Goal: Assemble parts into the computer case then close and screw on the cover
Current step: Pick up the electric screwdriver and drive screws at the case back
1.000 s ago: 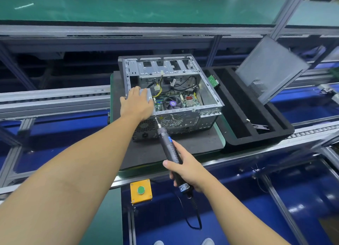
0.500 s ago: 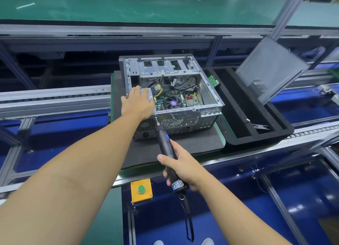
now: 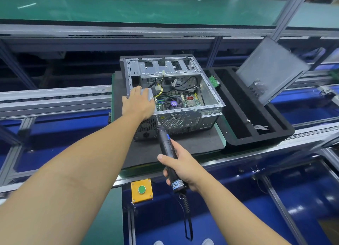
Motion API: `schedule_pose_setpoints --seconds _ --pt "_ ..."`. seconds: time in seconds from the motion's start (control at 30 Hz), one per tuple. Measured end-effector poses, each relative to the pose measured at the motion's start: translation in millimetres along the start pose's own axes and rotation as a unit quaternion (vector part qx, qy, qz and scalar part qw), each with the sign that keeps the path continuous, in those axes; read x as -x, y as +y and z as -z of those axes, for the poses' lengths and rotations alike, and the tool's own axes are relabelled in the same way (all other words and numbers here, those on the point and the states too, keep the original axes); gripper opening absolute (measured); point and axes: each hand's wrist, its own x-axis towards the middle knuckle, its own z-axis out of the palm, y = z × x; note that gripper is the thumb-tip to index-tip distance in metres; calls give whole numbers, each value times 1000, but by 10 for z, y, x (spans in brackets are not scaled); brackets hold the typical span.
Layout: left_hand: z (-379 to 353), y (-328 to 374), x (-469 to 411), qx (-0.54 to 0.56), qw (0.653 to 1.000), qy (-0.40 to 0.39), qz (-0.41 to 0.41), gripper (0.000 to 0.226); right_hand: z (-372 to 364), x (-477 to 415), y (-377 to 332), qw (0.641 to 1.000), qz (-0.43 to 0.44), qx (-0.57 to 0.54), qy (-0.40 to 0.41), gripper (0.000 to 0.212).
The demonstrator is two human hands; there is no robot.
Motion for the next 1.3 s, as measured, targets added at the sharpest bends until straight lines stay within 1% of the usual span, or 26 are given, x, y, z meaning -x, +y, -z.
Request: schedule_pose_setpoints --seconds 0.1,0.17,0.27,0.37,0.4,0.47,0.57,0.63,0.8,0.87,0.93,1.03,1.07,1.13,1.3 --pt "12 -13 -17 3 1000 -3 -8 52 -19 8 14 1000 3 2 3 56" --pt "25 -34 -57 3 1000 -11 -11 58 -30 10 14 1000 5 5 3 58" --pt "47 -37 -140 -17 999 -33 3 76 -40 14 14 1000 2 17 9 68" --pt "56 8 -212 -46 997 -52 20 101 -31 9 38 1000 3 19 11 64" --pt "48 21 -221 -66 996 -48 16 102 -30 4 48 1000 4 19 11 62" --pt "26 29 -224 -96 995 -34 1 93 -31 -12 70 1000 3 17 10 63" --pt "19 26 -231 -90 996 -22 -12 82 -36 -28 103 1000 5 18 16 67" --pt "31 25 -242 -82 996 -20 -12 80 -45 -35 119 1000 8 19 17 69" --pt "41 21 -252 -82 996 -24 -15 76 -35 -42 126 1000 22 14 15 57" --pt "38 12 -254 -76 997 -20 -14 76 -29 -38 119 1000 22 10 8 55" --pt "30 16 -251 -72 997 -18 -15 77 -34 -29 110 1000 15 17 7 63" --pt "28 17 -248 -72 997 -16 -15 76 -26 -20 106 997 14 75 31 88" --pt "26 14 -249 -71 997 -15 -14 76 -20 -15 107 996 17 77 33 90" --pt "20 12 -245 -73 997 -12 -14 74 6 2 101 998 21 48 24 88" --pt "25 23 -203 -54 998 -8 -16 70 141 88 133 999 43 33 2 81"
